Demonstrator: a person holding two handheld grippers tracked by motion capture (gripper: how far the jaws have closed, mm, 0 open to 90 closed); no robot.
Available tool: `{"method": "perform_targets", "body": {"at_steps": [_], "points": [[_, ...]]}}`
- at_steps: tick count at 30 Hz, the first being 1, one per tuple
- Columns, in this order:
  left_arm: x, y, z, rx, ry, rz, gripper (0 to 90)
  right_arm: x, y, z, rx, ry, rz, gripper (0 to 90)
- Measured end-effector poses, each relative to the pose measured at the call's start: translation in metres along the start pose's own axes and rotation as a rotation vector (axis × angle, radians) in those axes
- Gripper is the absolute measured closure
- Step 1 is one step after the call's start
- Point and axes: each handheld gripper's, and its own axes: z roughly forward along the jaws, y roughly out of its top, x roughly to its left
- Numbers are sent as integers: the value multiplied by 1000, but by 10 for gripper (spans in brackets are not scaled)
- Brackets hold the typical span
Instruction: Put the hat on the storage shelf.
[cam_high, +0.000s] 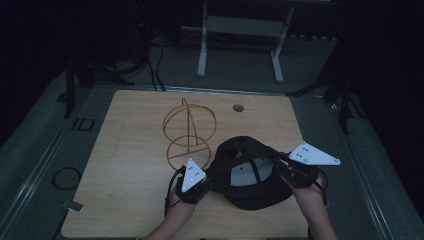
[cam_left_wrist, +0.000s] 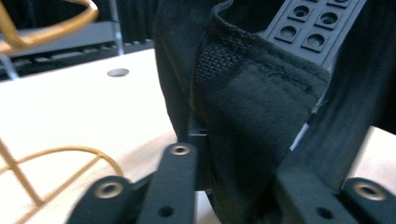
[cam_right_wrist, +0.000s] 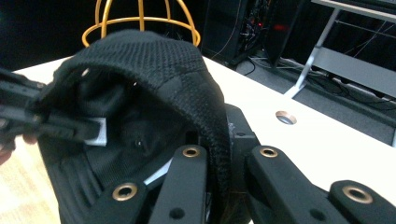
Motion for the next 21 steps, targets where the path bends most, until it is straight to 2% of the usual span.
{"method": "perform_targets", "body": {"at_steps": [5, 12, 21], "points": [[2, 6, -1, -6, 53, 23, 882, 5, -9, -2, 3, 6, 15, 875], [2, 17, -2, -19, 59, 43, 887, 9, -27, -6, 15, 22, 42, 874], [-2, 30, -4, -43, 54, 69, 889, 6, -55, -14, 35, 17, 115, 870]]}}
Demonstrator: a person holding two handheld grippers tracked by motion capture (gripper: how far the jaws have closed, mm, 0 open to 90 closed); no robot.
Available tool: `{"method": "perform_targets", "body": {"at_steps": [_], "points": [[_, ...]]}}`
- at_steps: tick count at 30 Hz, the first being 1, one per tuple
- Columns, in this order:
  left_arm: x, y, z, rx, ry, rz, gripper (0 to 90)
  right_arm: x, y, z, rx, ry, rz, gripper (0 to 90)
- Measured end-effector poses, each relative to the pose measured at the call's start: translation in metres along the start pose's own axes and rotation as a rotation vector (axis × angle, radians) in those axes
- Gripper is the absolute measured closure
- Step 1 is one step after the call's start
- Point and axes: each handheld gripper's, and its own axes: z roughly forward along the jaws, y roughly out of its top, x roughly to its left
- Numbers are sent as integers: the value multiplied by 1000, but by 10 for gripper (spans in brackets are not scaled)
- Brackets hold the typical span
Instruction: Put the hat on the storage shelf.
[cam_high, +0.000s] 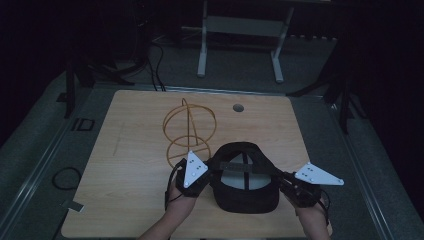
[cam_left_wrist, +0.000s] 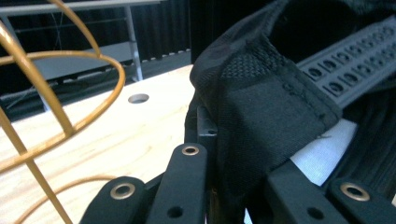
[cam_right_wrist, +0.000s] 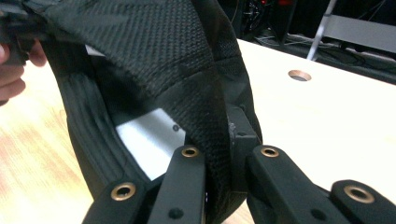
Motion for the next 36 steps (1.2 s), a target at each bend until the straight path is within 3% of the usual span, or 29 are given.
{"method": "perform_targets", "body": {"at_steps": [6, 11, 15, 19, 20, 24, 32, 36], "points": [[-2, 9, 0, -7, 1, 19, 889, 0, -6, -4, 9, -12, 5, 867], [-1, 17, 0, -21, -14, 13, 889, 1, -4, -11, -30, 7, 7, 823], [-3, 26, -1, -34, -16, 28, 889, 1, -6, -18, -34, 43, 22, 698], [-8, 32, -3, -47, -22, 48, 889, 3, -13, -25, -30, 71, 3, 589], [-10, 33, -4, -51, -25, 51, 889, 3, -16, -28, -13, 104, -4, 534], [-13, 38, -5, -62, -29, 65, 889, 7, -21, -35, 29, 151, -46, 469], [-13, 41, -6, -76, -40, 54, 889, 5, -31, -43, 51, 233, -54, 398], [-12, 43, -8, -84, -60, 60, 889, 3, -32, -47, 55, 251, -75, 396]]}}
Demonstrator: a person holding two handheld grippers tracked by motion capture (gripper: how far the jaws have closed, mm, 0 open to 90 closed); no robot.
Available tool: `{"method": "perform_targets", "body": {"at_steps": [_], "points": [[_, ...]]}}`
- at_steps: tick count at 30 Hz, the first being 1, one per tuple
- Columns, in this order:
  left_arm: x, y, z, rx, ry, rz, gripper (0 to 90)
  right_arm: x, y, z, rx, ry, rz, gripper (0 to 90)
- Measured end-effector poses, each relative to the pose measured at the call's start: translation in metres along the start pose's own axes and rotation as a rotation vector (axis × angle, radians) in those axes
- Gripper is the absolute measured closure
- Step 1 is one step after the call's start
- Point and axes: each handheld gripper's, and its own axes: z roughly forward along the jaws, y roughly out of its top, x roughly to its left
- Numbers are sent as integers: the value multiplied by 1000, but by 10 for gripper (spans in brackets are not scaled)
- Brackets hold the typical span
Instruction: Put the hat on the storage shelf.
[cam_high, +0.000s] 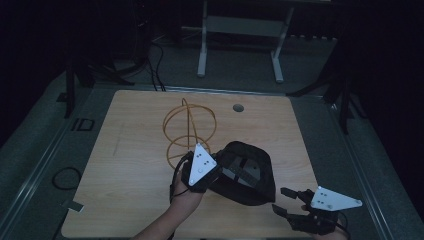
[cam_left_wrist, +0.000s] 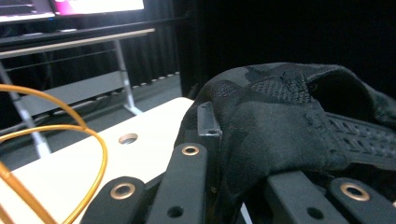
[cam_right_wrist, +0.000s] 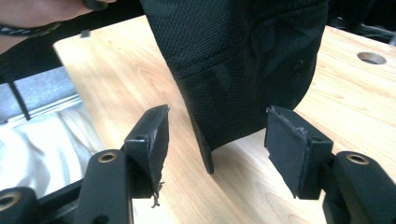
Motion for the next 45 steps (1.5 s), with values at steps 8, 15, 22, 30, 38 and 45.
{"method": "perform_targets", "body": {"at_steps": [8, 15, 22, 30, 38, 45], "points": [[8, 6, -14, -60, -95, 9, 888, -8, 25, -22, -72, -44, -40, 413], [16, 9, -26, -108, -214, 34, 888, 0, 58, -24, -152, -1, -113, 420], [20, 9, -34, -114, -302, 54, 888, 11, 78, -7, -144, 56, -188, 420], [19, 14, -38, -129, -409, 83, 888, 18, 89, 11, -138, 174, -243, 432], [23, 14, -37, -113, -369, 73, 887, 22, 90, 15, -142, 179, -253, 872], [25, 12, -33, -65, -373, 48, 878, 17, 91, 14, -163, 173, -212, 883]]}}
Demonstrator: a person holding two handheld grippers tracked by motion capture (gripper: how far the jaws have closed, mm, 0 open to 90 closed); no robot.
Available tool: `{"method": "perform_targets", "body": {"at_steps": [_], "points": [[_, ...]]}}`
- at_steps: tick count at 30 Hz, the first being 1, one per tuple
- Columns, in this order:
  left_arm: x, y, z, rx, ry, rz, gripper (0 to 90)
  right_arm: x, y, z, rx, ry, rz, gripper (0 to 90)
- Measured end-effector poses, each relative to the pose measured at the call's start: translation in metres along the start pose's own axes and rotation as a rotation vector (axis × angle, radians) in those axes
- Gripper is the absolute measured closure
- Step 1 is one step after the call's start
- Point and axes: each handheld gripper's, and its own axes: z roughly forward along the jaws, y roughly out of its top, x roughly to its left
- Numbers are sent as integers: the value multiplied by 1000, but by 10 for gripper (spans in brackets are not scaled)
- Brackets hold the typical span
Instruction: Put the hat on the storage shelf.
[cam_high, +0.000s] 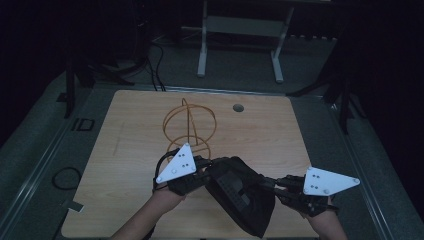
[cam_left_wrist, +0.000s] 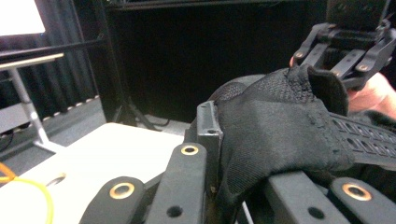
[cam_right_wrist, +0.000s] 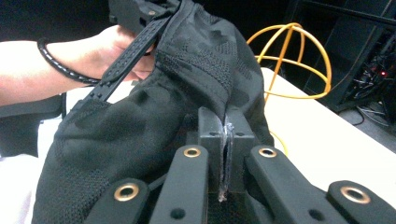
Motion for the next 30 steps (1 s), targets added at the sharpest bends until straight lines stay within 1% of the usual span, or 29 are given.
{"method": "perform_targets", "body": {"at_steps": [1, 3, 4, 5, 7, 9, 10, 11, 12, 14, 15, 17, 18, 20, 22, 23, 25, 27, 28, 29, 30], "points": [[0, -1, 0, 2, -2, 4, 875, -1, 0, -1, -7, 1, 10, 883], [-1, -2, -1, 12, 12, -1, 846, -1, 0, -3, -6, -8, 12, 883], [-1, -2, -1, 14, 9, 1, 845, -2, 1, -4, -9, -8, 16, 884], [-1, -2, -2, 17, 15, 4, 836, -2, 1, -5, -15, -4, 19, 883], [0, -3, -3, 25, 21, -3, 805, -3, 1, -6, -14, -10, 16, 883], [2, -3, -5, 27, 33, -16, 749, -3, 2, -7, -19, -14, 19, 883], [4, -4, -7, 28, 39, -22, 707, -3, 2, -8, -16, -20, 16, 883], [4, -4, -9, 33, 52, -21, 673, -4, 3, -9, -20, -26, 18, 883], [5, -4, -11, 36, 67, -20, 657, -5, 3, -11, -22, -30, 20, 883], [7, -5, -14, 46, 80, -23, 615, -7, 4, -15, -27, -52, 25, 883], [8, -5, -17, 54, 95, -26, 611, -9, 4, -17, -35, -59, 32, 883], [10, -7, -22, 61, 100, -34, 611, -12, 6, -22, -39, -81, 35, 883], [12, -8, -24, 67, 112, -36, 607, -14, 7, -24, -42, -94, 39, 883], [14, -10, -29, 72, 120, -40, 605, -17, 8, -27, -46, -119, 41, 883], [16, -12, -34, 82, 146, -44, 593, -21, 10, -29, -55, -154, 44, 883], [18, -14, -37, 83, 149, -50, 591, -23, 11, -30, -58, -168, 42, 883], [20, -18, -43, 99, 174, -51, 590, -27, 12, -32, -67, -196, 45, 883], [23, -23, -50, 104, 191, -59, 590, -32, 12, -33, -75, -217, 55, 883], [23, -23, -50, 104, 191, -59, 590, -32, 12, -33, -75, -217, 55, 883], [26, -28, -58, 121, 220, -63, 591, -37, 13, -34, -83, -244, 62, 883], [28, -31, -62, 127, 238, -62, 591, -39, 13, -34, -84, -251, 64, 883]]}}
